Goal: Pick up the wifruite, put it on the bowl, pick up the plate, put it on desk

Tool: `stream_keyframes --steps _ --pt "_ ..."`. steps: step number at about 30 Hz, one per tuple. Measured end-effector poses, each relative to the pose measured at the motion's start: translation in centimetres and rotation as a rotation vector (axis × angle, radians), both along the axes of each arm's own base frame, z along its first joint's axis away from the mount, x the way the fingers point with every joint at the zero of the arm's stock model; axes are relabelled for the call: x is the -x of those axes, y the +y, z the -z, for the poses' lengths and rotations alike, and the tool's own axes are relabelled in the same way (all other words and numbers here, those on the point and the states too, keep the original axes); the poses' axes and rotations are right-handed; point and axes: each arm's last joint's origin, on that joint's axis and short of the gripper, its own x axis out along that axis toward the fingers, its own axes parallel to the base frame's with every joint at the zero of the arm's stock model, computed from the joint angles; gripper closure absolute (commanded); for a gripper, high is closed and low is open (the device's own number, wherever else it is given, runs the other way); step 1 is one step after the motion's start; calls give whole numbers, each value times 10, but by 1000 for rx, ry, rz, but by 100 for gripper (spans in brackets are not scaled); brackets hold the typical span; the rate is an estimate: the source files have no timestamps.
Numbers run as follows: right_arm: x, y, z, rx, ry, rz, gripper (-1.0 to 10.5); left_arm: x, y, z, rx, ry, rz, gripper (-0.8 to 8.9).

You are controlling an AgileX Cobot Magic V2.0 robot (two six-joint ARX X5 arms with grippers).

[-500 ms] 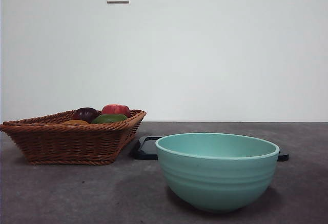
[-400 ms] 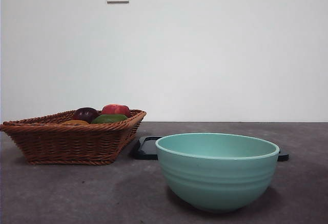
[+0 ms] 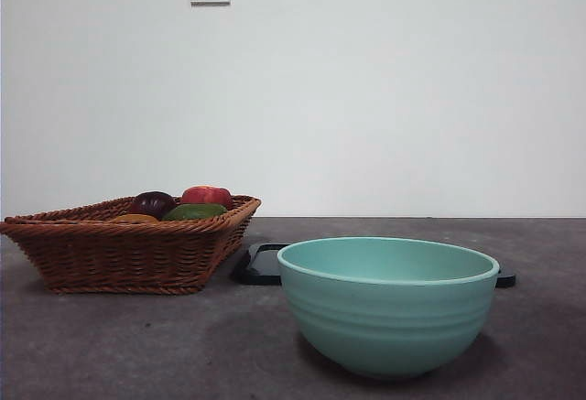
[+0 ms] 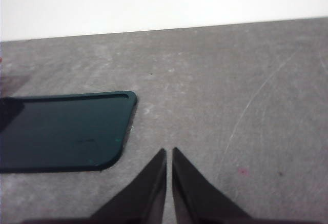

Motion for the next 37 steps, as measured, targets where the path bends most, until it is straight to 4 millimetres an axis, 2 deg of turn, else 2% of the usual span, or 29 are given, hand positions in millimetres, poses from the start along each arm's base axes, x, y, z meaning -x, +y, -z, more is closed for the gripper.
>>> stream_keyframes --steps 5,10,16,25,30,37 --pt "4 2 -20 -132 -44 1 937 3 -1 -12 81 -20 0 797" --pt "9 5 -46 -227 -65 -20 937 11 -4 -47 182 -102 27 797" --pt "14 13 -82 -286 10 -199 937 22 -7 -80 214 -14 81 797" --pt "21 21 -130 -237 112 -371 937 34 -13 -125 215 115 290 797" --pt "26 23 -157 -191 80 -437 937 34 -16 -140 197 170 397 798" --pt "22 26 -176 -134 140 -516 937 30 -21 -152 169 199 491 798"
